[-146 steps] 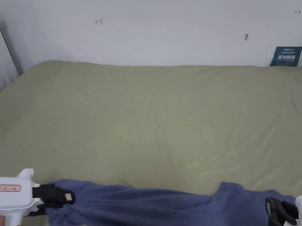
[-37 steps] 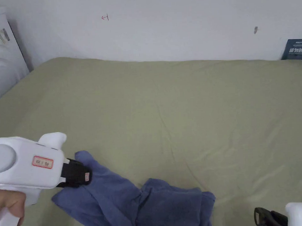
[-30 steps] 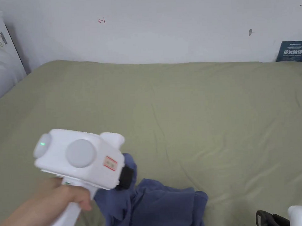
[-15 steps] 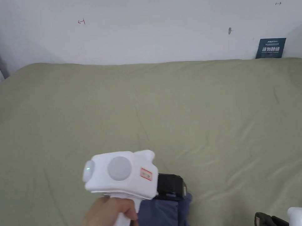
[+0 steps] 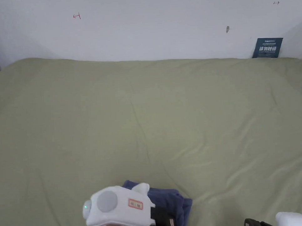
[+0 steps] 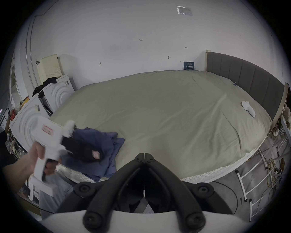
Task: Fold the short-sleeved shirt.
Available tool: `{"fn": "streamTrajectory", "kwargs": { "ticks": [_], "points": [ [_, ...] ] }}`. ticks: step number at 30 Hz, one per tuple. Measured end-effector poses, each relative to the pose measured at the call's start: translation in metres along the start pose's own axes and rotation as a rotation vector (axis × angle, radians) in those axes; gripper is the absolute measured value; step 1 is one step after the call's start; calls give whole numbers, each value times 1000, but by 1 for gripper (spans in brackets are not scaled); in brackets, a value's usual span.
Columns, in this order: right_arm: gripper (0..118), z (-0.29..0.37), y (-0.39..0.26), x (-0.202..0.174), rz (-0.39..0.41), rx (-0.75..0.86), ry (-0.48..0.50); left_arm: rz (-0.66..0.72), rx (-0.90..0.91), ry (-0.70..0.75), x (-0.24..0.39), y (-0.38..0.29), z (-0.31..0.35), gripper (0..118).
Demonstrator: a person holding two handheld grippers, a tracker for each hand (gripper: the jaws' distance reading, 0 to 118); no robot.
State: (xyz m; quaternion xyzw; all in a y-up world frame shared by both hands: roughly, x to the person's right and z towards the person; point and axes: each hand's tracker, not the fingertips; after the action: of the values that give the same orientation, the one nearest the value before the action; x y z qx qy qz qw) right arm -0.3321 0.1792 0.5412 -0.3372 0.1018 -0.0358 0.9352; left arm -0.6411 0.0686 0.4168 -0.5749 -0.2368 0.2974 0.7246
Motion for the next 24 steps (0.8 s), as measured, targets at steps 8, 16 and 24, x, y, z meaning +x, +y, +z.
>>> {"fn": "streamTrajectory", "kwargs": {
  "ticks": [8, 16, 24],
  "points": [
    [2, -35, 15, -30, 42, -67, 123, -137, 116, 27, 24, -4, 78, 0],
    [2, -146, 33, -76, -63, -328, 576, -90, 213, 192, -26, -21, 167, 0],
    [2, -242, 12, -23, -487, -515, 822, -3, 193, 171, -102, -8, 172, 0]
  ]
}}
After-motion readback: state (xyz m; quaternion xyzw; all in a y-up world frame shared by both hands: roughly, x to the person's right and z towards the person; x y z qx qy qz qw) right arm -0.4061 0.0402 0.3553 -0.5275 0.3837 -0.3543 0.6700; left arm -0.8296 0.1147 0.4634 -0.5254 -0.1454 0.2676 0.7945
